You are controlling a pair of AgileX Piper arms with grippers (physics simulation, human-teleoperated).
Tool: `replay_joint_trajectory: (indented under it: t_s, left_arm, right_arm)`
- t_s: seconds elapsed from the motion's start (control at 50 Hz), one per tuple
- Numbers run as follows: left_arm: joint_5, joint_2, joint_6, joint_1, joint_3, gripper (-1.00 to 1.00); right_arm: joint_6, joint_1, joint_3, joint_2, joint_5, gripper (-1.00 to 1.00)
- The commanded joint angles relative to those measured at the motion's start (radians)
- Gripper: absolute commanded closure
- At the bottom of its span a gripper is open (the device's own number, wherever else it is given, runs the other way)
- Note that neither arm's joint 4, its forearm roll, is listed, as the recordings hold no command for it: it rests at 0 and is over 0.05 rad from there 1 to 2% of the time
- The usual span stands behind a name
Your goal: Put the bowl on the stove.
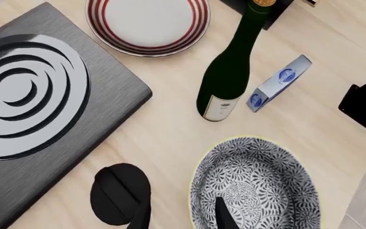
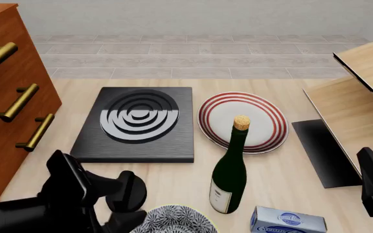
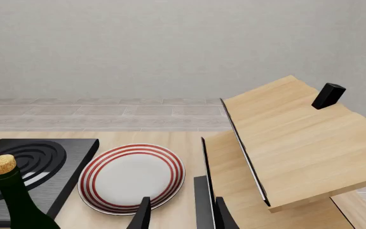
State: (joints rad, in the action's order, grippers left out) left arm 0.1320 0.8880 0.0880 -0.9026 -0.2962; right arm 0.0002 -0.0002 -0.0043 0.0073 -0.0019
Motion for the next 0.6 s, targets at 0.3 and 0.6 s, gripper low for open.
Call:
replay_joint_trajectory:
  t_s: [0.3,0.6]
  left_arm:
    - [0.003,0.033,0.015,-0.082,-0.001,-1.0]
    - [-0.065,0.099,-0.012,-0.067,0.01,-1.0]
  right_arm:
    - [0.0,0.0,0.0,0.0,0.0,-1.0]
    - [0.0,0.0,0.0,0.0,0.0,-1.0]
